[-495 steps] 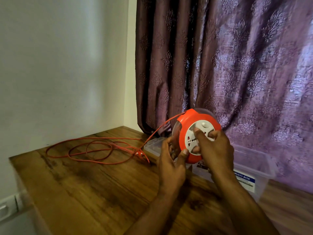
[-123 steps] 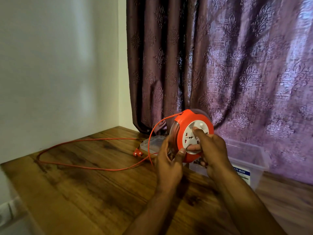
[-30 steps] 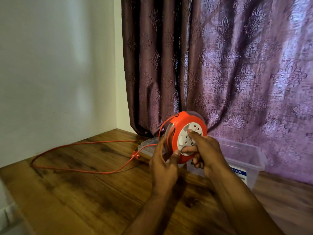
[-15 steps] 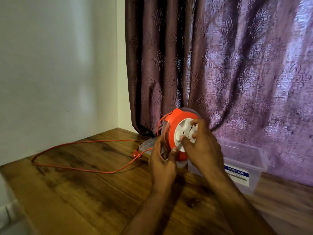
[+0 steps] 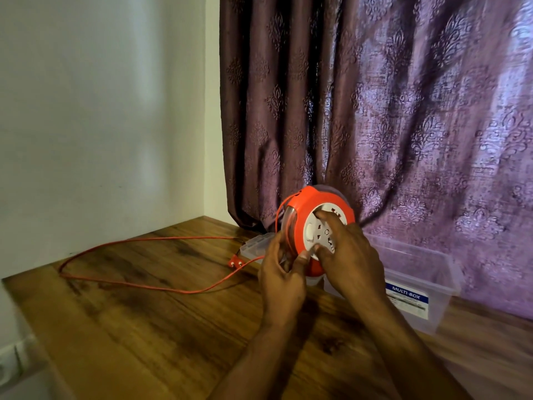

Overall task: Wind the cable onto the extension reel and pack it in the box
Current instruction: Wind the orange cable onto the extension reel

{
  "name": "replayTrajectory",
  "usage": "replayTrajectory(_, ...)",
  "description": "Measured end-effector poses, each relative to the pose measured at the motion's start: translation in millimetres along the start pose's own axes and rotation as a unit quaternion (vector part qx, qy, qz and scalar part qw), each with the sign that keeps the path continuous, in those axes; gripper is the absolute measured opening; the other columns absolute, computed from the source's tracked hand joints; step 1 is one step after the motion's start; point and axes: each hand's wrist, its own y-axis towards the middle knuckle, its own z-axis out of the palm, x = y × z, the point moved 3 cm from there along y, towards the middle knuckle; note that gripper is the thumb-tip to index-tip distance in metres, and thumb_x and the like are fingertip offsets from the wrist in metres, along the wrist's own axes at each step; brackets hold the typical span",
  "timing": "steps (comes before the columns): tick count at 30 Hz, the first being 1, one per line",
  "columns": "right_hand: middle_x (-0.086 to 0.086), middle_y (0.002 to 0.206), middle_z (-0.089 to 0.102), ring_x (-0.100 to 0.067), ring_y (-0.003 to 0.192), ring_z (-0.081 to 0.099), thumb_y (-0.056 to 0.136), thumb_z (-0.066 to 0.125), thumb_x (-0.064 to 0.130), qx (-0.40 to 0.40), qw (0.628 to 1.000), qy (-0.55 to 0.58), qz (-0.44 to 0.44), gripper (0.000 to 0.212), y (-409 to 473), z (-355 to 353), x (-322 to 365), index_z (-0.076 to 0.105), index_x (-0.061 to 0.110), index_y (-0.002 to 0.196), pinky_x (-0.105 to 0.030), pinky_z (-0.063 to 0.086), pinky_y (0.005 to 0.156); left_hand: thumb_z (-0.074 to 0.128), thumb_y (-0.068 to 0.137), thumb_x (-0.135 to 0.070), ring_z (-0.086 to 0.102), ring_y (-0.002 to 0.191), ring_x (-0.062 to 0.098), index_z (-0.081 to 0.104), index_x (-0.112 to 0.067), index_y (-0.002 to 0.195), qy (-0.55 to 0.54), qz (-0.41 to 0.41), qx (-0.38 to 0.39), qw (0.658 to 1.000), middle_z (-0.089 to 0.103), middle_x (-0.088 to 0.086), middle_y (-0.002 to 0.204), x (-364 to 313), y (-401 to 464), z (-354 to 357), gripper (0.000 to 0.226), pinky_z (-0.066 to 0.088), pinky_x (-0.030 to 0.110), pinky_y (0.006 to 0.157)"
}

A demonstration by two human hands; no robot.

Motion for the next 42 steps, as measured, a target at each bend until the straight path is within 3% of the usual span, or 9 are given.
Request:
replayTrajectory(5, -0.007, 0.119, 0.057, -0.035, 0.109, 0.057, 0.080, 0.069, 0.046, -0.023, 0.996, 0.068, 0.060, 0.058, 3.1, 1.2, -7.1, 0.037, 0.052, 0.129, -0.041, 0.048, 0.084, 0.069, 0.086, 0.001, 0.064, 0.109, 0.001, 0.056, -0.008, 0.131, 0.013, 0.000, 0.011, 1.000, 0.066, 0.003, 0.125, 2.2, -2.0, 1.2, 0.048, 0.053, 0.027, 0.097)
replayTrajectory(8, -0.003, 0.113, 0.066, -0.033, 0.103, 0.062, 0.072, 0.070, 0.058, -0.030, 0.978, 0.162, 0.125, 0.056, 6.7, 4.1, -14.8, 0.043, 0.048, 0.120, -0.042, 0.052, 0.083, 0.067, 0.086, 0.003, 0.063, 0.104, -0.010, 0.056, -0.009, 0.132, 0.022, 0.007, 0.025, 0.999, 0.066, -0.001, 0.123, 2.2, -2.7, 2.4, 0.048, 0.053, 0.019, 0.093)
replayTrajectory(11, -0.001, 0.097, 0.072, -0.029, 0.069, 0.070, 0.065, 0.071, 0.064, -0.030, 0.937, 0.286, 0.197, 0.057, 7.3, 5.2, -21.7, 0.052, 0.041, 0.113, -0.038, 0.056, 0.059, 0.066, 0.084, 0.009, 0.063, 0.096, -0.015, 0.058, -0.007, 0.127, 0.023, 0.006, 0.023, 0.999, 0.067, -0.005, 0.114, 3.9, -2.6, 2.6, 0.047, 0.052, 0.011, 0.086)
replayTrajectory(14, -0.004, 0.067, 0.073, -0.016, 0.030, 0.046, 0.073, 0.073, 0.057, -0.013, 0.886, 0.397, 0.238, 0.054, 8.8, 9.4, -29.1, 0.057, 0.025, 0.113, -0.021, 0.035, 0.036, 0.066, 0.083, 0.010, 0.065, 0.095, -0.011, 0.058, -0.009, 0.127, 0.023, 0.001, 0.021, 1.000, 0.067, -0.002, 0.114, 6.4, -3.3, 3.5, 0.049, 0.053, 0.013, 0.085)
replayTrajectory(20, -0.012, 0.068, 0.074, -0.011, 0.025, 0.034, 0.086, 0.068, 0.040, 0.040, 0.815, 0.502, 0.287, 0.037, 9.1, 12.5, -32.2, 0.056, 0.010, 0.104, -0.013, 0.029, 0.034, 0.069, 0.083, 0.006, 0.063, 0.094, -0.017, 0.056, -0.014, 0.128, 0.025, -0.006, 0.013, 1.000, 0.065, -0.007, 0.113, 8.9, -2.8, 2.4, 0.050, 0.051, 0.007, 0.082)
replayTrajectory(24, -0.006, 0.072, 0.075, -0.018, 0.036, 0.050, 0.087, 0.064, 0.045, 0.012, 0.897, 0.383, 0.221, 0.039, 9.6, 7.4, -27.2, 0.056, 0.014, 0.108, -0.023, 0.039, 0.041, 0.070, 0.083, 0.004, 0.062, 0.090, -0.021, 0.056, -0.030, 0.116, 0.024, -0.014, 0.003, 1.000, 0.065, -0.020, 0.104, 9.0, -1.3, 1.4, 0.049, 0.050, 0.004, 0.078)
replayTrajectory(28, -0.005, 0.114, 0.066, -0.034, 0.102, 0.062, 0.085, 0.065, 0.042, -0.061, 0.990, 0.081, 0.102, 0.043, 5.3, -1.7, -14.7, 0.044, 0.029, 0.121, -0.042, 0.051, 0.079, 0.070, 0.084, 0.001, 0.063, 0.093, -0.018, 0.058, -0.024, 0.120, 0.008, -0.020, -0.008, 1.000, 0.067, -0.012, 0.108, 8.8, 0.5, -0.7, 0.046, 0.055, 0.015, 0.086)
replayTrajectory(34, -0.008, 0.132, 0.045, -0.038, 0.110, 0.055, 0.089, 0.059, 0.035, -0.018, 0.996, -0.078, -0.046, 0.064, 1.1, 4.9, 0.4, 0.020, 0.045, 0.138, -0.042, 0.048, 0.078, 0.069, 0.085, 0.000, 0.061, 0.089, -0.022, 0.057, -0.040, 0.106, -0.003, -0.026, -0.016, 1.000, 0.062, -0.026, 0.103, 6.5, 4.6, -3.7, 0.047, 0.053, 0.008, 0.080)
replayTrajectory(42, -0.005, 0.129, 0.052, -0.032, 0.111, 0.058, 0.089, 0.060, 0.040, -0.025, 0.997, -0.060, -0.033, 0.062, 1.7, 7.3, -8.2, 0.025, 0.051, 0.140, -0.043, 0.050, 0.081, 0.069, 0.084, 0.002, 0.065, 0.108, 0.006, 0.057, -0.012, 0.130, -0.040, -0.046, -0.001, 0.998, 0.067, 0.006, 0.124, 8.3, 1.8, -0.5, 0.050, 0.053, 0.039, 0.099)
